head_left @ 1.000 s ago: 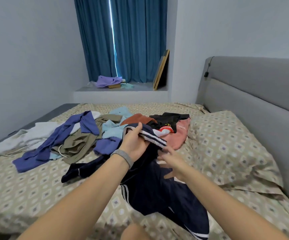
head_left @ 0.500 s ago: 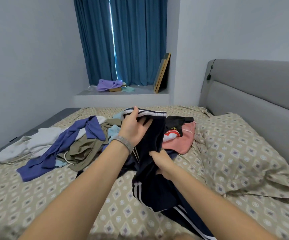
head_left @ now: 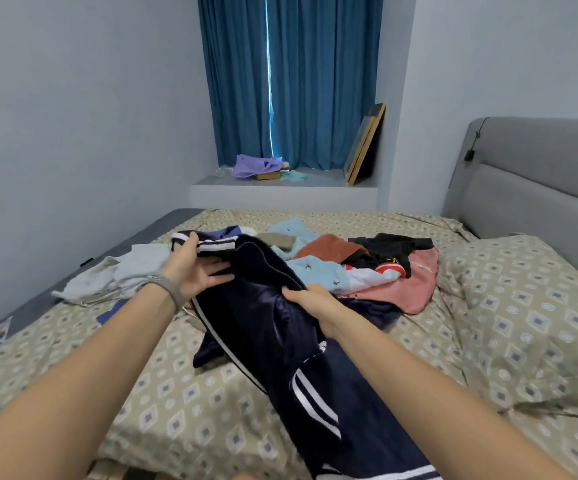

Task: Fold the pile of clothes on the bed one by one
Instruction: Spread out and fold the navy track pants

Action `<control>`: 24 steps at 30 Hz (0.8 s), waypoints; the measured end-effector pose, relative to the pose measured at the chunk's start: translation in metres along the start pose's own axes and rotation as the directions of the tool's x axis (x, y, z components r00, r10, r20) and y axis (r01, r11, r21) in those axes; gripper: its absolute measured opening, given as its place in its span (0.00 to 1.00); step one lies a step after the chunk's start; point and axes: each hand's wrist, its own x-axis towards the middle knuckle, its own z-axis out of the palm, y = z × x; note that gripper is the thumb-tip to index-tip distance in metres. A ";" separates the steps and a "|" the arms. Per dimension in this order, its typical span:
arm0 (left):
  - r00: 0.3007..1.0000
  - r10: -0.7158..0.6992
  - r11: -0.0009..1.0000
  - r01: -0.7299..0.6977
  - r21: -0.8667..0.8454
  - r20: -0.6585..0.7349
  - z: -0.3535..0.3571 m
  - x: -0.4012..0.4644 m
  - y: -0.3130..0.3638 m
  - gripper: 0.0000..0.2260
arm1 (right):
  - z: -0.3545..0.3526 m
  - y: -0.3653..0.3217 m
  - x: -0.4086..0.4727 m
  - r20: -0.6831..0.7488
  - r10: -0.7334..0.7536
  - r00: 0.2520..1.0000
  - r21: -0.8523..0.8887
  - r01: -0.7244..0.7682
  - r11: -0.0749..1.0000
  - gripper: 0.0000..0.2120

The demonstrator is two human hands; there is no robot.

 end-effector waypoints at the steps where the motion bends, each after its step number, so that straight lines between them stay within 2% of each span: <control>1: 0.998 0.060 0.998 -0.060 -0.004 -0.013 0.001 0.002 0.021 0.25 | 0.010 -0.010 0.008 0.030 -0.007 1.000 0.036 0.006 0.999 0.14; 3: 0.983 0.181 0.983 -0.181 0.015 0.000 0.012 0.005 0.061 0.24 | 0.021 -0.032 0.022 0.073 -0.042 0.996 0.131 0.033 0.991 0.19; 5: 0.968 0.248 0.965 -0.250 0.078 0.038 0.039 0.007 0.085 0.22 | 0.015 -0.048 0.031 0.082 -0.087 0.993 0.216 0.067 0.974 0.19; 8: 0.979 0.194 0.942 -0.202 0.268 0.053 0.095 0.020 0.070 0.13 | -0.030 -0.034 0.042 0.003 -0.107 0.994 0.249 0.103 0.963 0.19; 10: 0.993 0.118 0.904 -0.099 0.415 -0.021 0.130 0.041 0.024 0.05 | -0.077 0.002 0.045 -0.074 -0.090 0.993 0.193 0.103 0.976 0.18; 11: 0.995 0.075 0.890 -0.040 0.454 -0.060 0.145 0.053 -0.004 0.05 | -0.102 0.024 0.044 -0.127 -0.073 0.989 0.128 0.089 0.988 0.17; 13: 0.995 -0.031 0.894 0.072 0.442 -0.098 0.171 0.078 -0.068 0.05 | -0.155 0.076 0.037 -0.242 -0.072 0.968 -0.039 0.065 0.997 0.14; 16: 0.982 -0.165 0.903 0.187 0.386 -0.090 0.204 0.108 -0.165 0.07 | -0.226 0.152 0.024 -0.396 -0.016 0.918 -0.221 -0.079 0.972 0.21; 19: 0.972 -0.230 0.897 0.228 0.378 -0.041 0.240 0.123 -0.249 0.09 | -0.282 0.215 0.015 -0.446 0.021 0.895 -0.273 -0.158 0.949 0.22; 22: 0.957 -0.289 0.904 0.265 0.336 0.023 0.277 0.131 -0.311 0.06 | -0.315 0.245 -0.001 -0.519 0.028 0.854 -0.272 -0.196 0.942 0.12; 24: 0.951 -0.300 0.884 0.249 0.395 0.071 0.295 0.140 -0.342 0.07 | -0.332 0.263 -0.005 -0.558 0.047 0.829 -0.276 -0.239 0.931 0.11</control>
